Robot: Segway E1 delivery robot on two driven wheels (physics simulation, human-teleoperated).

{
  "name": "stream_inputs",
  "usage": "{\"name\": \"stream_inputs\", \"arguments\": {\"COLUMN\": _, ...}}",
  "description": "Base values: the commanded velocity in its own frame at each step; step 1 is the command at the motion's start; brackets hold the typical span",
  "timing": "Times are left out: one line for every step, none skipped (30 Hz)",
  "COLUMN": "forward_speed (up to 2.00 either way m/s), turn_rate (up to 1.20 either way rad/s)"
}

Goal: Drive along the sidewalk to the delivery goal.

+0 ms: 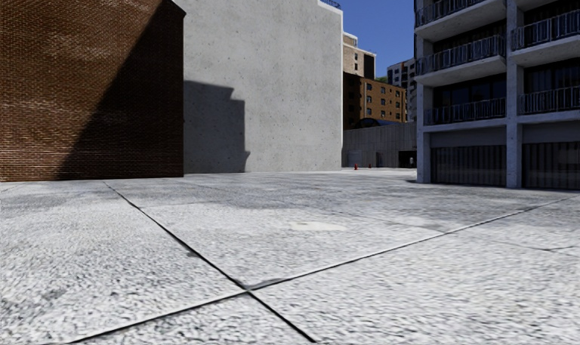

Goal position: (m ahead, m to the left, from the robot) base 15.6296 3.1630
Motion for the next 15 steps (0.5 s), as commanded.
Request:
{"name": "stream_inputs", "arguments": {"forward_speed": 2.00, "turn_rate": 0.00}}
{"name": "stream_inputs", "arguments": {"forward_speed": 2.00, "turn_rate": 0.00}}
{"name": "stream_inputs", "arguments": {"forward_speed": 2.00, "turn_rate": 0.00}}
{"name": "stream_inputs", "arguments": {"forward_speed": 2.00, "turn_rate": 0.00}}
{"name": "stream_inputs", "arguments": {"forward_speed": 2.00, "turn_rate": 0.00}}
{"name": "stream_inputs", "arguments": {"forward_speed": 2.00, "turn_rate": 0.00}}
{"name": "stream_inputs", "arguments": {"forward_speed": 2.00, "turn_rate": 0.00}}
{"name": "stream_inputs", "arguments": {"forward_speed": 2.00, "turn_rate": 0.00}}
{"name": "stream_inputs", "arguments": {"forward_speed": 2.00, "turn_rate": 0.00}}
{"name": "stream_inputs", "arguments": {"forward_speed": 2.00, "turn_rate": 0.00}}
{"name": "stream_inputs", "arguments": {"forward_speed": 2.00, "turn_rate": 0.00}}
{"name": "stream_inputs", "arguments": {"forward_speed": 2.00, "turn_rate": 0.00}}
{"name": "stream_inputs", "arguments": {"forward_speed": 2.00, "turn_rate": 0.00}}
{"name": "stream_inputs", "arguments": {"forward_speed": 2.00, "turn_rate": 0.00}}
{"name": "stream_inputs", "arguments": {"forward_speed": 2.00, "turn_rate": 0.00}}
